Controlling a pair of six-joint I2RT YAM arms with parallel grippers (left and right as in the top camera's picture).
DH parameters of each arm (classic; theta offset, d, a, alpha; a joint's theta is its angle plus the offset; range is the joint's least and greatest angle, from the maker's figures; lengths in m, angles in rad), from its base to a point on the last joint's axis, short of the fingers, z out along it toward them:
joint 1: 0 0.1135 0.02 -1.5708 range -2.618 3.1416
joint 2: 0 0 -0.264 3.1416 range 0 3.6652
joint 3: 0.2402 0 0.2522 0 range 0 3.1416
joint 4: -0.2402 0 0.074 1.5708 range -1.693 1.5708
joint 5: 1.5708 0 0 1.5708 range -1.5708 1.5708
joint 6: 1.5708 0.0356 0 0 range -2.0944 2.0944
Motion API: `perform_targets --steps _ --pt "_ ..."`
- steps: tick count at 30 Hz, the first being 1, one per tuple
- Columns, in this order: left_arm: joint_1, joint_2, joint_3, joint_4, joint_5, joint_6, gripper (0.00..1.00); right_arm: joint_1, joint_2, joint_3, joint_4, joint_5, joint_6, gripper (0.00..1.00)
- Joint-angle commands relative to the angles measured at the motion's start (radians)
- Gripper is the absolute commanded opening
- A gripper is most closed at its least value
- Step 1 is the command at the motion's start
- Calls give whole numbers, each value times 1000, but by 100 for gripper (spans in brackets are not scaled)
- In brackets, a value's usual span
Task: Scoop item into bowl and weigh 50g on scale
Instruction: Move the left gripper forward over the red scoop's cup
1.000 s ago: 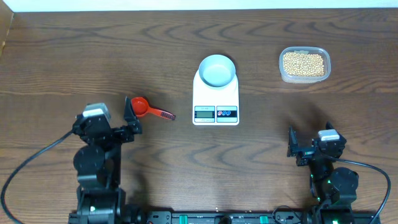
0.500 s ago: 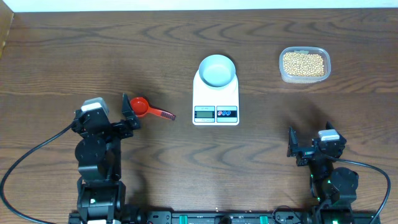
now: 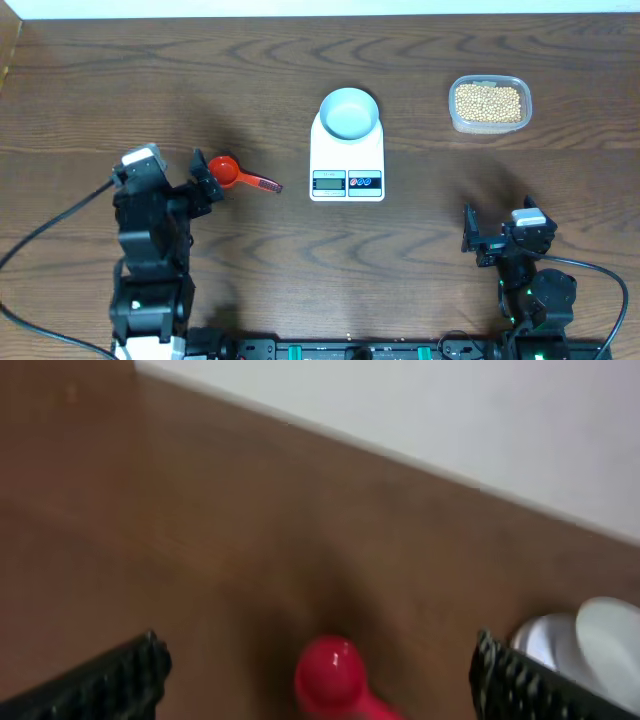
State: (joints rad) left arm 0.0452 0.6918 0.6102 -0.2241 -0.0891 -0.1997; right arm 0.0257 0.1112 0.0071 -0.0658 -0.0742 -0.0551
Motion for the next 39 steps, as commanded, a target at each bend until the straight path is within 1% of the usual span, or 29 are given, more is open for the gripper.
perform_targets --steps 1,3,8,12,15,18,24,28,32,39 --pt "5 76 170 -143 -17 -24 98 5 0 -2 -3 -3 6 99" --pt "5 129 241 -224 -17 -25 98 5 0 -2 -3 -3 6 99" --pt "4 210 312 -322 -14 -27 98 5 0 -2 -3 -3 6 99" --pt "4 254 312 -338 22 -27 98 5 0 -2 -3 -3 6 99" --pt "4 275 312 -400 75 -27 98 5 0 -2 -3 -3 6 99" --pt "4 293 312 -457 78 -27 98 5 0 -2 -3 -3 6 99" --pt "4 334 311 -437 147 -31 97 5 0 -2 -3 -3 6 99" --pt "4 364 311 -411 156 -32 98 5 0 -2 -3 -3 6 99" --pt "4 399 310 -378 156 -117 98 5 0 -2 -3 -3 6 99" --pt "4 532 311 -338 105 -379 98 5 0 -2 -3 -3 6 99"
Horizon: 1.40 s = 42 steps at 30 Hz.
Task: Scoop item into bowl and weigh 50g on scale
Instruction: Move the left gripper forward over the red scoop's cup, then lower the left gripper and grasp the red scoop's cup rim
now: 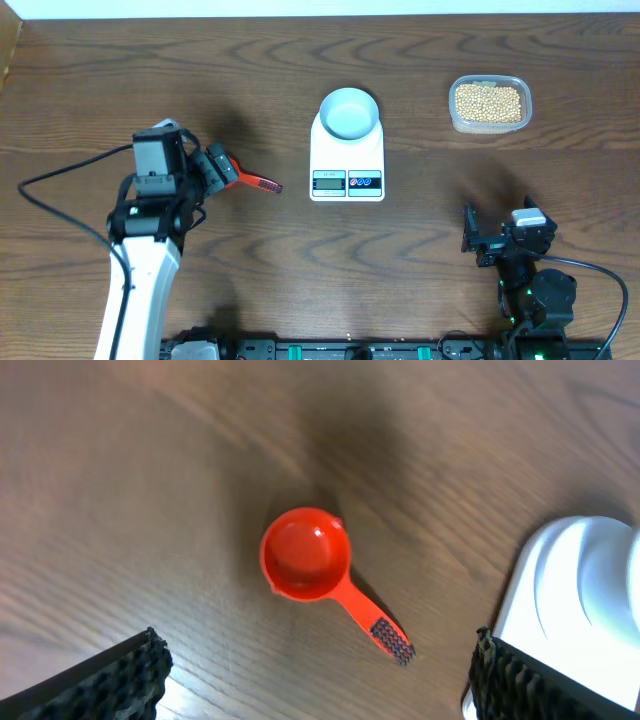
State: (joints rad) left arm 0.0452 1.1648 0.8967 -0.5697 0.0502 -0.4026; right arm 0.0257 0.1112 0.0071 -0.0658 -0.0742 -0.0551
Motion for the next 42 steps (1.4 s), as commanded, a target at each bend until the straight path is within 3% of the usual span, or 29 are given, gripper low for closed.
perform_targets --steps 1,5,20,30,42 --pt "4 77 24 7 -40 -214 98 5 0 -2 -3 -3 6 99" --pt "4 151 24 14 -39 -292 98 5 0 -2 -3 -3 6 99" --pt "4 295 24 60 -40 -301 98 5 0 -2 -3 -3 6 99" --pt "4 369 24 95 -40 -370 86 5 0 -2 -3 -3 6 99" --pt "4 446 24 158 -43 -370 84 5 0 -2 -3 -3 6 99"
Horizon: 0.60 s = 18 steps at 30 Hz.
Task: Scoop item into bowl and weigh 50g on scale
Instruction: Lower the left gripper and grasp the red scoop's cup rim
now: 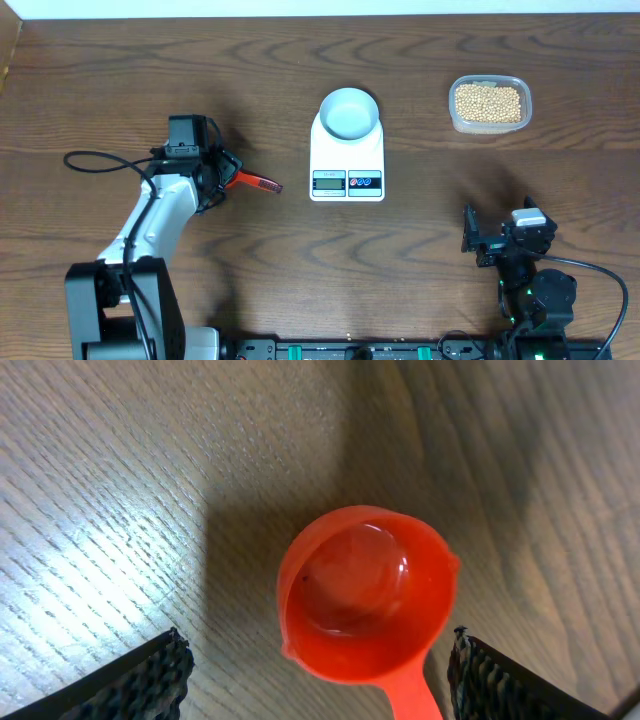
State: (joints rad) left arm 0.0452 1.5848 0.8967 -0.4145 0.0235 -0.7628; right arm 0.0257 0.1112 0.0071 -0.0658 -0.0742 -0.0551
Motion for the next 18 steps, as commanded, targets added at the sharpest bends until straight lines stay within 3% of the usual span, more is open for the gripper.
perform_targets --steps 1,11,18 --pt "4 34 24 8 -17 -10 84 5 0 -2 -3 -3 6 99" --pt "4 117 24 40 -17 -10 73 5 0 -2 -3 -3 6 99" --pt "4 125 24 50 -17 -10 56 5 0 -2 -3 -3 6 99"
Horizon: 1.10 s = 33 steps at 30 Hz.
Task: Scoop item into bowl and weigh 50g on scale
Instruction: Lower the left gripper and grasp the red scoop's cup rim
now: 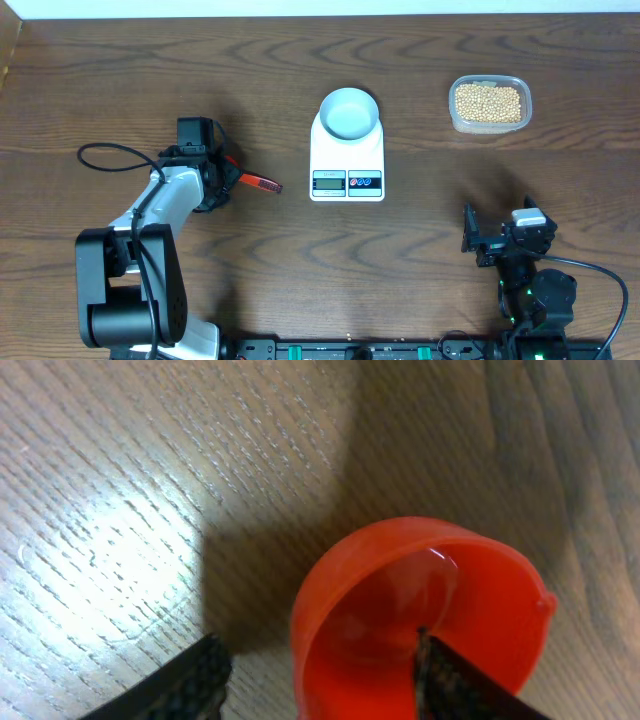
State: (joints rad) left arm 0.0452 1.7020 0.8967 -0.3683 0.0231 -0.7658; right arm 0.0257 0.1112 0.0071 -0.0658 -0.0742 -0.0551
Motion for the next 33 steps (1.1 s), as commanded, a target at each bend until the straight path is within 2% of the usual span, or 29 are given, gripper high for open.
perform_targets --steps 1,5,20,33 --pt "4 8 24 6 -16 -6 52 5 0 -2 -3 -3 6 99" --pt "4 8 24 20 -16 -6 44 5 0 -2 -3 -3 6 99" --pt "4 10 24 19 -45 -6 38 5 0 -2 -3 -3 6 99" --pt "4 10 21 19 -62 -6 26 5 0 -2 -3 -3 6 99"
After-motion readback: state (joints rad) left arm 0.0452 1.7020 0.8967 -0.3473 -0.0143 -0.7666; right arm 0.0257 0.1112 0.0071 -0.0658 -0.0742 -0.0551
